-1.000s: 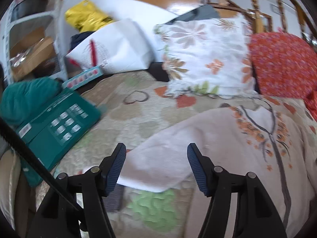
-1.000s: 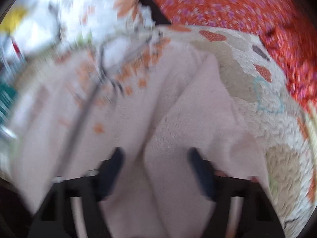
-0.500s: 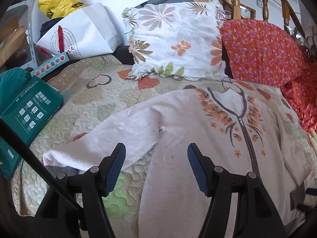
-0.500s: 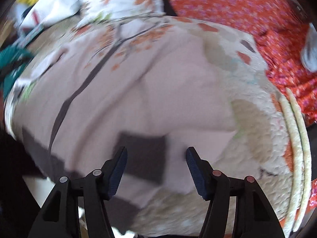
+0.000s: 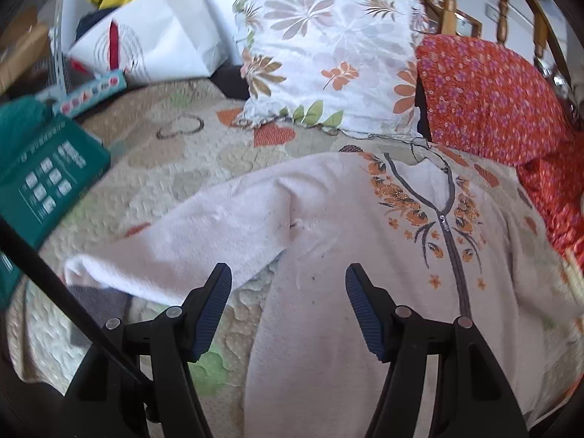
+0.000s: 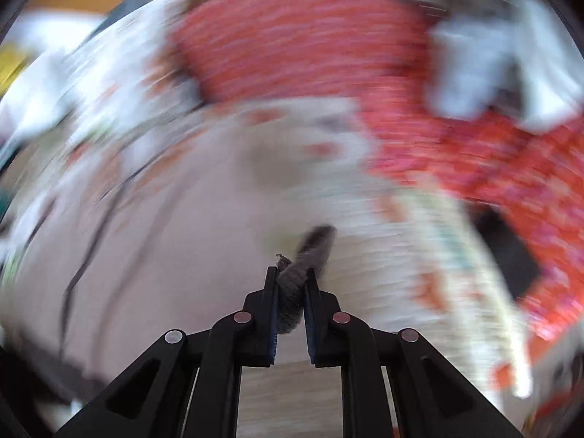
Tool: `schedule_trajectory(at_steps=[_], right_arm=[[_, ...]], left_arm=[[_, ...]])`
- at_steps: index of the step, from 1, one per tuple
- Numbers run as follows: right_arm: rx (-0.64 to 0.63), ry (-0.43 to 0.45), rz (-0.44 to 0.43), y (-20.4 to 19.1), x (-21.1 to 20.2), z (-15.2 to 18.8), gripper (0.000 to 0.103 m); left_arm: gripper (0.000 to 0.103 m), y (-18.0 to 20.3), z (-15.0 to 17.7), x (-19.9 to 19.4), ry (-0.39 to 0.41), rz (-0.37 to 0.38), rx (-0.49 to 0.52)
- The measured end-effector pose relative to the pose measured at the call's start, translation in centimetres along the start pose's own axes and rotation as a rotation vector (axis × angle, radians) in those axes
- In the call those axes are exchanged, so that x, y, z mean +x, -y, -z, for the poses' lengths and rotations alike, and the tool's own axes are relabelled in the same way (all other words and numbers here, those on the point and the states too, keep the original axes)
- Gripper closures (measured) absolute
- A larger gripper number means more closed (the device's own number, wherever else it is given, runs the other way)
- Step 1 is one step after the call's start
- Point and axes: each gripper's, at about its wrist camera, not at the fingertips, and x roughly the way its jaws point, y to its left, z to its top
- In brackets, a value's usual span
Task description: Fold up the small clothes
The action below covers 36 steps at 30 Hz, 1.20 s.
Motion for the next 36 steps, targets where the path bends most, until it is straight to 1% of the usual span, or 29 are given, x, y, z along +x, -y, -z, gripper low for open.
schedule_trajectory(at_steps=[1,2,3,5,7,8,10,11,13,16,18,21,22,24,26,27,28,29,30,31,32,33,34,36], right_arm=[[0.057,0.011,0.060,2.9,-0.2,-0.7,0.091],[0.105,0.029,0.146,5.9,-0.3,-1.5,0.091],[0.136,0.041,0.213,8.2,-0.3,-2.2,0.091],[0.208,0.052,0.312,12.6,-0.2,-3.1,0.091],[0.275,0.045,0.335,15.5,0.0,-3.7,0.091],[0.316,0.031,0.323,16.8,0.3,-3.7,0.091],[0.355,0.023,0.301,18.1,0.2,-3.5,0.091],[0.360,0.023,0.286,18.3,0.1,-3.6,0.091],[0.345,0.003,0.263,17.1,1.4,-4.2,0.091],[0.305,-0.024,0.181,13.6,3.2,-5.2,0.091],[0.277,-0.030,0.099,10.4,4.2,-6.5,0.091],[0.248,-0.043,-0.051,4.7,5.3,-8.6,0.091],[0.231,-0.046,-0.097,2.5,5.8,-9.3,0.091],[0.195,-0.054,-0.194,-2.8,6.7,-10.6,0.091],[0.156,-0.073,-0.297,-8.7,7.6,-11.6,0.091],[0.138,-0.082,-0.338,-11.2,8.0,-11.8,0.091],[0.112,-0.096,-0.401,-15.1,8.6,-12.0,0.091],[0.090,-0.109,-0.446,-18.2,9.1,-12.1,0.091],[0.073,-0.117,-0.473,-20.2,9.1,-11.8,0.091],[0.047,-0.131,-0.511,-23.0,9.4,-11.6,0.091],[0.018,-0.150,-0.551,-26.3,9.8,-11.2,0.091],[-0.010,-0.170,-0.590,-29.5,10.3,-10.7,0.091],[-0.026,-0.182,-0.611,-31.3,10.4,-10.3,0.091],[-0.076,-0.219,-0.664,-36.8,11.2,-8.9,0.091]], left_arm=[[0.039,-0.2,-0.1,0.2,-0.010,0.013,-0.019],[0.039,-0.4,-0.2,0.4,-0.019,0.025,-0.039],[0.039,-0.4,-0.3,0.5,-0.026,0.032,-0.055],[0.039,-0.4,-0.3,0.7,-0.032,0.044,-0.074],[0.039,-0.2,-0.3,0.7,-0.029,0.042,-0.072],[0.039,-0.1,-0.3,0.7,-0.026,0.037,-0.065],[0.039,0.1,-0.2,0.7,-0.022,0.030,-0.054],[0.039,0.1,-0.2,0.7,-0.023,0.027,-0.048],[0.039,0.0,-0.2,0.9,-0.027,0.026,-0.046],[0.039,-0.2,-0.8,1.3,-0.043,0.038,-0.053],[0.039,-0.5,-1.8,1.5,-0.050,0.050,-0.042],[0.039,-1.3,-4.3,0.7,-0.014,0.025,-0.011],[0.036,-1.8,-5.1,0.3,-0.001,0.013,-0.011],[0.031,-3.4,-6.8,-0.4,0.035,-0.013,-0.039],[0.030,-4.7,-7.6,-0.9,0.074,-0.036,-0.060],[0.030,-5.7,-7.9,-1.3,0.108,-0.067,-0.074],[0.027,-6.4,-7.9,-1.4,0.127,-0.085,-0.086],[0.026,-7.3,-7.7,-1.4,0.147,-0.108,-0.104],[0.026,-8.1,-7.4,-1.2,0.153,-0.135,-0.122],[0.026,-8.8,-7.2,-0.7,0.130,-0.157,-0.137],[0.026,-9.5,-7.2,-0.3,0.095,-0.161,-0.152],[0.026,-10.2,-7.2,-0.2,0.084,-0.142,-0.172],[0.026,-10.9,-7.3,-0.3,0.092,-0.125,-0.200],[0.026,-11.5,-7.4,-0.5,0.112,-0.139,-0.216]])
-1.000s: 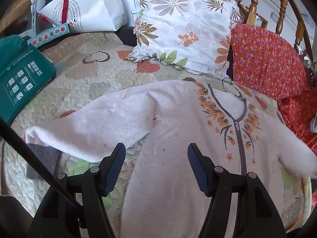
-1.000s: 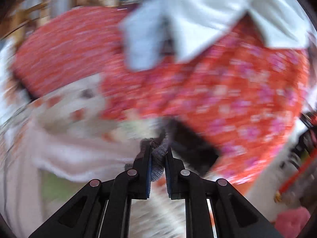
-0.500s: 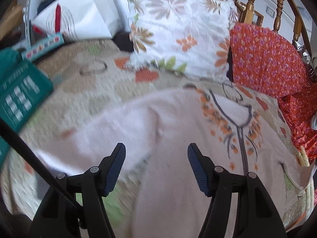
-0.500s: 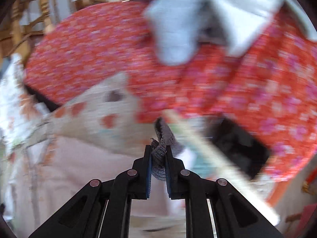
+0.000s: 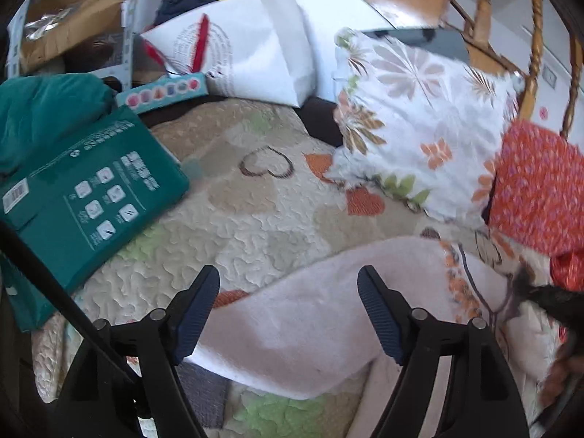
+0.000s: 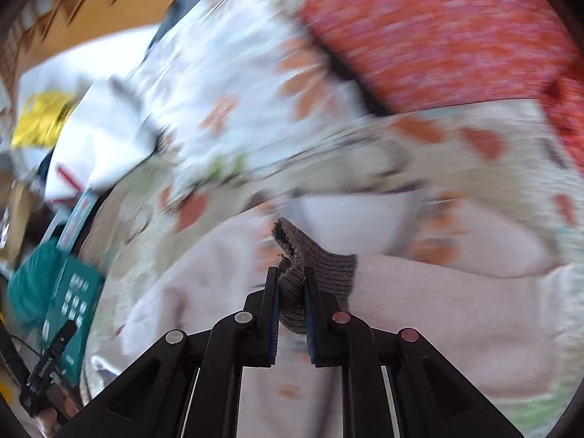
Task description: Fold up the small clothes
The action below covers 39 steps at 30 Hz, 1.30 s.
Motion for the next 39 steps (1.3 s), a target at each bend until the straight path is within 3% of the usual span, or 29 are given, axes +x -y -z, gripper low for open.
schedule_trajectory(at_steps=[9,16,20,25,34,36,39], right_arm=[[-0.093,-0.145,-0.023,-7.4,10.9,2.6,0.090],[-0.185,-0.221,-0.028,-10.6,13.7,4.1,0.087],[-0.295,-0.206,-0.074,-13.4,11.8,5.2,0.084],[-0.418,-0.150,-0.060,-14.6,8.1,6.6,0.076],[-0.491,-0.159,-0.126,-16.3,4.4,10.1,0.075],[-0.509,-0.168,-0.172,-17.8,4.1,11.4,0.064],[-0.551,-0.189,-0.227,-20.0,3.8,13.4,0.059]], left_arm=[[0.026,-1.7,-0.8,0.0,0.009,-0.014,-0.040],[0.026,-2.9,-0.9,0.5,-0.008,-0.036,-0.099],[0.026,-4.0,-0.8,0.6,-0.017,-0.081,-0.118],[0.026,-7.3,-0.8,0.6,-0.030,-0.128,-0.199],[0.026,-14.8,-0.1,-1.9,0.027,-0.345,-0.332],[0.026,-16.4,0.1,-2.7,0.044,-0.378,-0.366],[0.026,-18.0,0.2,-3.5,0.075,-0.412,-0.399]])
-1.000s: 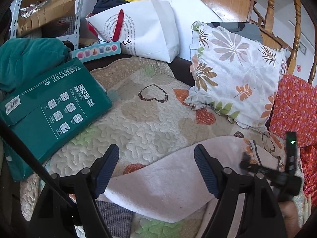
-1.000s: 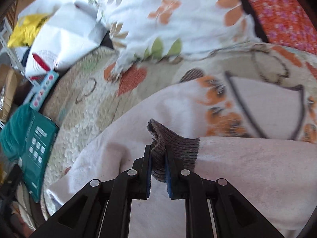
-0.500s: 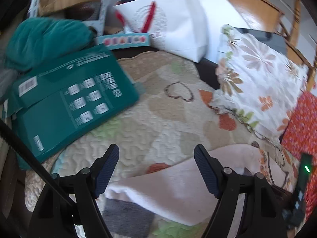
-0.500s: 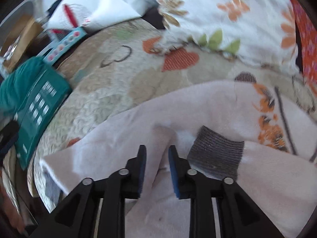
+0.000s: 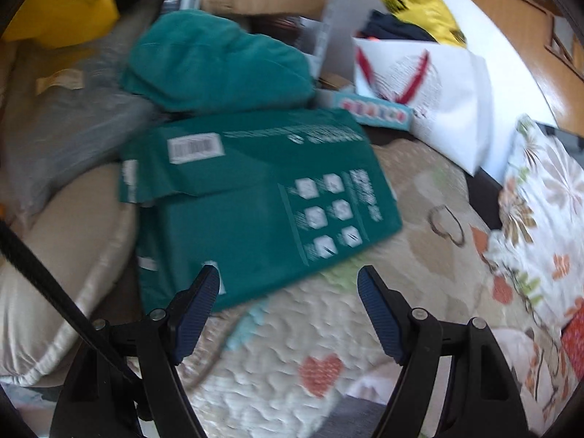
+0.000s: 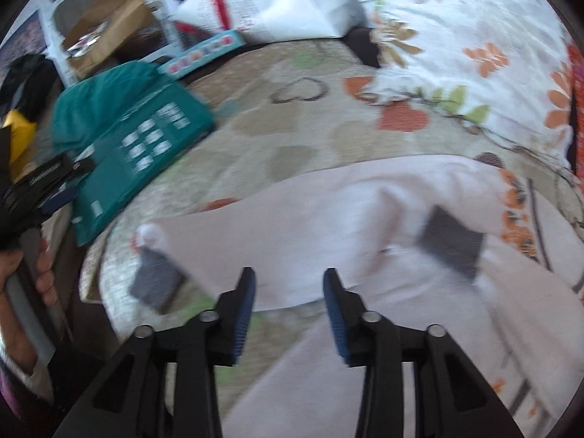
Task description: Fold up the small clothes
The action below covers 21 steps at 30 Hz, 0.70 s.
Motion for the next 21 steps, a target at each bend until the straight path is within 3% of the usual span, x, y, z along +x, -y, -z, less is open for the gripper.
schedule_trajectory(at_steps=[4,7,11,16,17,18,19,21], right_arm=[[-0.099,-0.024,-0.061,-4.4,1.3,0.7,0.057],[-0.184,-0.033,-0.081,-7.5,2.3,1.2,0.044],[-0.325,-0.058,-0.101,-11.8,4.0,2.7,0.043],[-0.501,-0.059,-0.010,-15.3,6.9,4.9,0.042],[-0.511,-0.067,0.009,-15.5,7.7,5.2,0.046],[-0.498,-0.080,0.006,-15.3,8.1,5.1,0.075],[-0.463,-0.101,0.008,-15.0,8.7,5.0,0.092],[-0.349,-0.103,-0.029,-13.4,8.5,3.7,0.098]], left_arm=[[0.026,-1.7,-0.6,0.1,0.000,-0.011,-0.060],[0.026,-2.8,-1.0,-0.2,0.013,-0.015,-0.103],[0.025,-3.9,-1.3,-0.6,0.034,-0.018,-0.143],[0.025,-4.3,-1.4,-0.2,0.019,-0.015,-0.158],[0.025,-4.4,-1.4,-0.2,0.018,-0.017,-0.166],[0.025,-4.6,-1.4,-0.2,0.021,-0.018,-0.174],[0.025,-4.7,-1.4,-0.3,0.027,-0.020,-0.184],[0.025,-5.0,-1.4,-0.5,0.039,-0.024,-0.199]])
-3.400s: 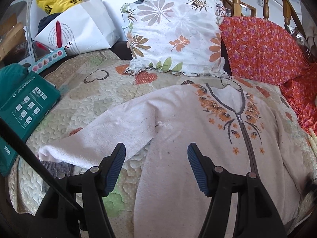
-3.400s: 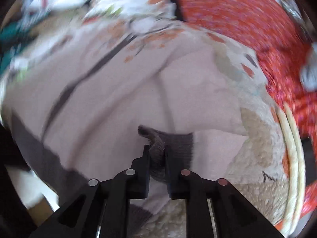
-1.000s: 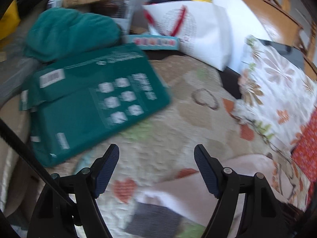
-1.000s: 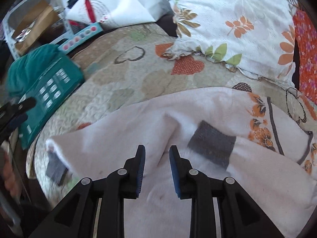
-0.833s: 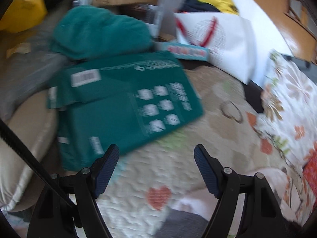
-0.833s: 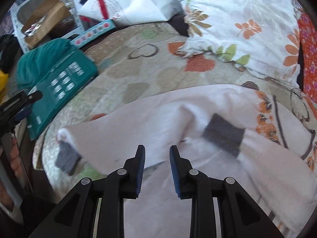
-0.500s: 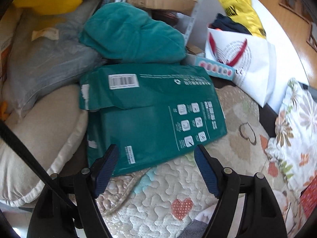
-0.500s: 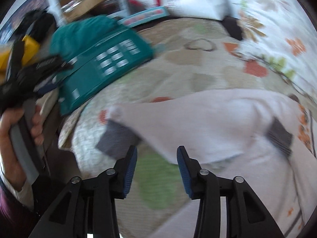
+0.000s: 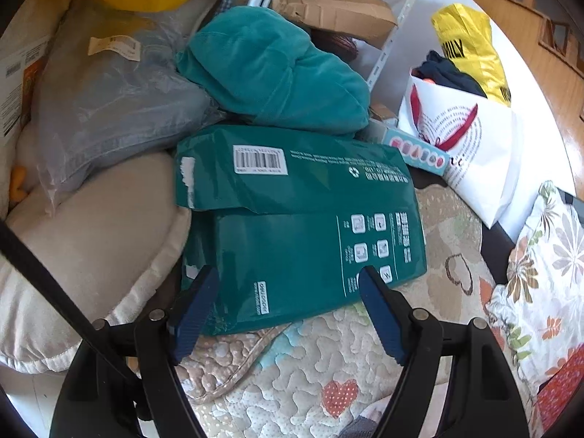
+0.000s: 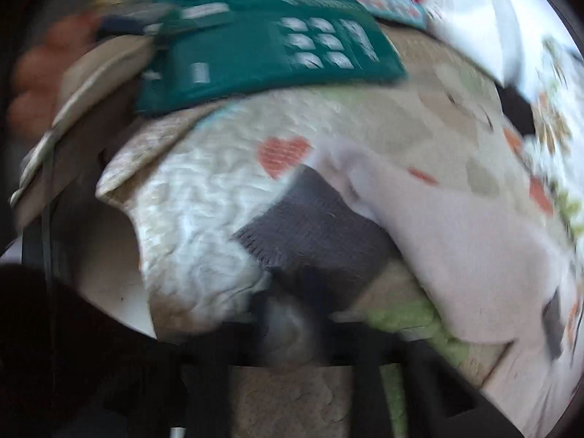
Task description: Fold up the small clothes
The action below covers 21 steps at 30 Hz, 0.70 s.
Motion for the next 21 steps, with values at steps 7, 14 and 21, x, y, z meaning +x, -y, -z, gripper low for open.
schedule_trajectory(at_steps=[7,14,21], right_arm=[[0.494,0.322,-0.228,12.1,-12.3,-1.7,0.099],[0.848,0.530,-0.118,25.6,-25.0,8.1,0.099],[1.098,0.411,0.225,34.6,-28.4,22.9,0.099]], left_arm=[[0.025,0.8,0.5,-0.1,-0.016,0.030,-0.002],[0.025,6.2,3.3,-0.9,-0.060,0.133,0.128],[0.024,13.5,7.7,-2.3,-0.110,0.257,0.304]])
